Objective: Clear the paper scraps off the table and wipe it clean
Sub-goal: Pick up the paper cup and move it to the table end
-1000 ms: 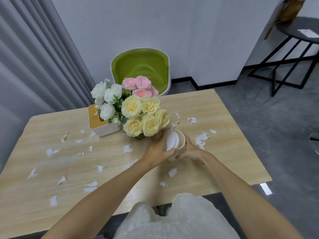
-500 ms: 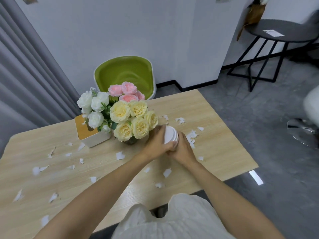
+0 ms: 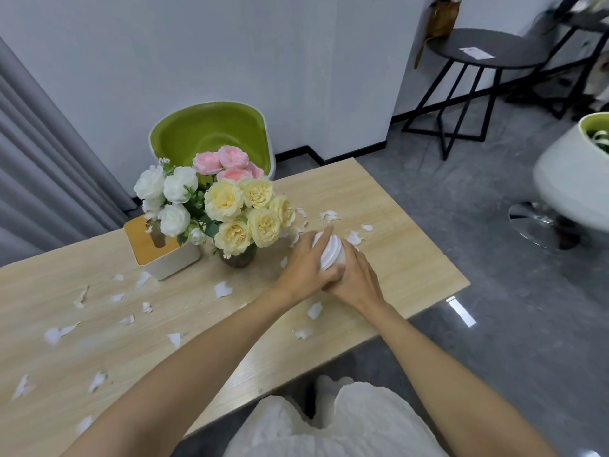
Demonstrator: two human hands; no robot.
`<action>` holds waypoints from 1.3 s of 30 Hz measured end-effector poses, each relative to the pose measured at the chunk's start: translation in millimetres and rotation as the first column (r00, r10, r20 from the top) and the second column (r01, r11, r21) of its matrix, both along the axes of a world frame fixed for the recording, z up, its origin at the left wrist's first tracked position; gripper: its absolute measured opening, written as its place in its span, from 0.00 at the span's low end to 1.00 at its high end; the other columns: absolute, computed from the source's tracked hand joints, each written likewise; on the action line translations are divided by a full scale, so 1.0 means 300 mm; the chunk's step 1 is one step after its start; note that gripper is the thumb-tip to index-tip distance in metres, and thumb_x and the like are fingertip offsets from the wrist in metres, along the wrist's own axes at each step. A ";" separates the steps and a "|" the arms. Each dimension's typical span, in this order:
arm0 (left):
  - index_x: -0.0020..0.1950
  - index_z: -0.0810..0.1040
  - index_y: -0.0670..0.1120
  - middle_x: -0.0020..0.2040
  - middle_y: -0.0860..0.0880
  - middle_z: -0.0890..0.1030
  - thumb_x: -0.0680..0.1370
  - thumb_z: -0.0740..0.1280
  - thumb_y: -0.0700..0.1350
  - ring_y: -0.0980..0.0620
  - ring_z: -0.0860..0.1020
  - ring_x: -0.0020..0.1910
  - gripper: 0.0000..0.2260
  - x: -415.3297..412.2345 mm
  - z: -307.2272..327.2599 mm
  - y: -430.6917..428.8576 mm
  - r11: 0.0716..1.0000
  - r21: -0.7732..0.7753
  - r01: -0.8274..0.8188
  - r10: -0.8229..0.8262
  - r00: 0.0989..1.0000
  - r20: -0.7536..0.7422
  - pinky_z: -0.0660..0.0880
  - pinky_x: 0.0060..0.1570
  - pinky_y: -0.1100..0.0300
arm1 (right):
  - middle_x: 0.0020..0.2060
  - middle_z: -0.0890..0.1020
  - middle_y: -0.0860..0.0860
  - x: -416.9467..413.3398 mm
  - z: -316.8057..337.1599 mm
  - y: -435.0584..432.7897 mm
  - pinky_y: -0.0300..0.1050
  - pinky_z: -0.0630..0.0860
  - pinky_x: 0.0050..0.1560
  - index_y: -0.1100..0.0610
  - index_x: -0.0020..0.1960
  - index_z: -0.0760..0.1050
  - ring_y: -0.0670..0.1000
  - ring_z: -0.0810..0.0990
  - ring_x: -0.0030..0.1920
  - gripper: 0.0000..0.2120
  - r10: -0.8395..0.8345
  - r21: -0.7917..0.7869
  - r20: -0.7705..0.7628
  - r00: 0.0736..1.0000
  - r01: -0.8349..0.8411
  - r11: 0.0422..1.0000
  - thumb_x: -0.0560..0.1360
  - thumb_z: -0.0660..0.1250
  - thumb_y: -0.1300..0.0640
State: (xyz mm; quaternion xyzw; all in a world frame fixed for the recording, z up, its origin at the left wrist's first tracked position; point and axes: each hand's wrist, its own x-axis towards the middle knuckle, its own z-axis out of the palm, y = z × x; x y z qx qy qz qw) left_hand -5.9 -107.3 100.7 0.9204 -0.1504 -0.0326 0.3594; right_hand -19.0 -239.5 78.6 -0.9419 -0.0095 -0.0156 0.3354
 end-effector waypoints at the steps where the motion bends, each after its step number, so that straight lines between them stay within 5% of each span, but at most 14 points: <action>1: 0.78 0.53 0.52 0.71 0.44 0.62 0.73 0.63 0.58 0.45 0.61 0.71 0.37 -0.006 0.006 -0.001 1.000 0.006 0.006 -0.006 1.000 0.006 0.61 0.70 0.48 | 0.58 0.76 0.50 -0.006 0.005 -0.003 0.51 0.76 0.54 0.51 0.68 0.60 0.53 0.75 0.58 0.38 0.002 -0.006 0.006 1.000 -0.002 1.000 0.62 0.70 0.45; 7: 0.79 0.49 0.51 0.73 0.42 0.59 0.79 0.64 0.53 0.44 0.57 0.72 0.34 -0.039 0.042 -0.009 0.998 0.055 0.016 -0.019 0.999 0.048 0.58 0.70 0.50 | 0.57 0.76 0.52 -0.020 0.034 -0.016 0.49 0.76 0.48 0.54 0.68 0.59 0.55 0.77 0.55 0.38 0.047 -0.064 0.060 0.997 -0.043 0.997 0.63 0.70 0.44; 15: 0.79 0.46 0.50 0.73 0.44 0.61 0.79 0.61 0.56 0.44 0.61 0.69 0.34 -0.077 0.041 -0.079 0.954 0.298 -0.038 -0.011 0.987 0.160 0.71 0.59 0.50 | 0.60 0.75 0.52 -0.034 0.052 -0.091 0.49 0.75 0.49 0.53 0.71 0.54 0.55 0.76 0.58 0.45 0.098 -0.134 -0.018 0.995 -0.100 0.986 0.63 0.71 0.39; 17: 0.79 0.45 0.51 0.74 0.45 0.59 0.79 0.60 0.58 0.44 0.59 0.70 0.35 -0.071 0.032 -0.089 0.949 0.316 0.002 -0.024 0.997 0.067 0.68 0.61 0.51 | 0.59 0.76 0.50 -0.037 0.042 -0.116 0.49 0.76 0.47 0.52 0.70 0.56 0.54 0.77 0.57 0.43 0.103 -0.150 -0.026 0.994 -0.106 0.983 0.62 0.71 0.40; 20: 0.78 0.54 0.51 0.74 0.48 0.59 0.80 0.59 0.57 0.49 0.55 0.74 0.29 -0.074 0.057 -0.114 0.992 -0.073 -0.100 0.076 0.959 -0.273 0.55 0.67 0.57 | 0.56 0.77 0.48 -0.034 0.025 -0.145 0.48 0.76 0.45 0.49 0.67 0.57 0.53 0.79 0.53 0.41 0.125 -0.083 -0.070 0.990 -0.131 0.988 0.60 0.71 0.38; 22: 0.73 0.64 0.47 0.70 0.49 0.64 0.82 0.57 0.56 0.50 0.62 0.71 0.23 -0.058 0.059 -0.112 0.868 -0.348 -0.354 0.165 0.867 -0.471 0.57 0.64 0.61 | 0.58 0.75 0.46 -0.027 0.018 -0.149 0.49 0.75 0.48 0.45 0.67 0.57 0.52 0.77 0.56 0.42 0.126 0.073 -0.119 0.985 -0.118 0.990 0.60 0.73 0.37; 26: 0.76 0.62 0.49 0.68 0.49 0.70 0.74 0.70 0.55 0.50 0.71 0.64 0.34 -0.033 0.007 -0.099 0.694 -0.440 -0.570 0.235 0.757 -0.609 0.70 0.65 0.56 | 0.65 0.70 0.46 0.000 -0.035 -0.138 0.54 0.66 0.64 0.45 0.71 0.55 0.55 0.65 0.65 0.47 0.082 0.106 -0.112 0.990 -0.070 0.992 0.60 0.75 0.38; 29: 0.67 0.72 0.42 0.56 0.48 0.78 0.78 0.67 0.45 0.56 0.76 0.46 0.19 -0.042 -0.020 -0.135 0.657 -0.457 -0.600 0.229 0.736 -0.638 0.74 0.41 0.69 | 0.66 0.66 0.49 0.021 -0.067 -0.130 0.50 0.61 0.66 0.47 0.73 0.56 0.55 0.61 0.67 0.47 0.067 0.138 -0.182 0.981 -0.042 0.990 0.60 0.77 0.42; 31: 0.66 0.73 0.43 0.59 0.44 0.79 0.77 0.67 0.40 0.51 0.77 0.50 0.17 -0.039 -0.039 -0.156 0.658 -0.425 -0.621 0.279 0.726 -0.628 0.75 0.48 0.62 | 0.66 0.66 0.50 0.036 -0.091 -0.124 0.49 0.59 0.69 0.50 0.73 0.57 0.54 0.60 0.68 0.47 0.096 0.233 -0.266 0.959 -0.033 0.972 0.61 0.78 0.47; 35: 0.67 0.71 0.44 0.62 0.45 0.76 0.75 0.70 0.41 0.44 0.75 0.60 0.22 -0.027 -0.038 -0.179 0.663 -0.339 -0.667 0.372 0.687 -0.624 0.75 0.58 0.49 | 0.63 0.75 0.48 0.036 -0.099 -0.176 0.50 0.72 0.63 0.46 0.71 0.64 0.51 0.71 0.63 0.40 0.213 0.595 -0.454 0.865 0.116 0.795 0.62 0.74 0.54; 37: 0.69 0.70 0.45 0.62 0.46 0.75 0.75 0.71 0.43 0.45 0.75 0.59 0.23 -0.020 -0.041 -0.184 0.664 -0.333 -0.670 0.382 0.686 -0.619 0.78 0.52 0.51 | 0.54 0.80 0.47 0.046 -0.092 -0.216 0.48 0.75 0.55 0.48 0.67 0.72 0.51 0.75 0.57 0.27 0.224 0.714 -0.489 0.843 0.240 0.657 0.68 0.65 0.61; 39: 0.69 0.70 0.46 0.61 0.48 0.75 0.75 0.71 0.44 0.45 0.75 0.58 0.23 -0.010 -0.046 -0.194 0.677 -0.322 -0.661 0.377 0.688 -0.620 0.78 0.46 0.54 | 0.42 0.81 0.45 0.063 -0.086 -0.240 0.52 0.76 0.53 0.51 0.58 0.78 0.50 0.76 0.52 0.14 0.157 0.765 -0.535 0.830 0.397 0.507 0.75 0.61 0.58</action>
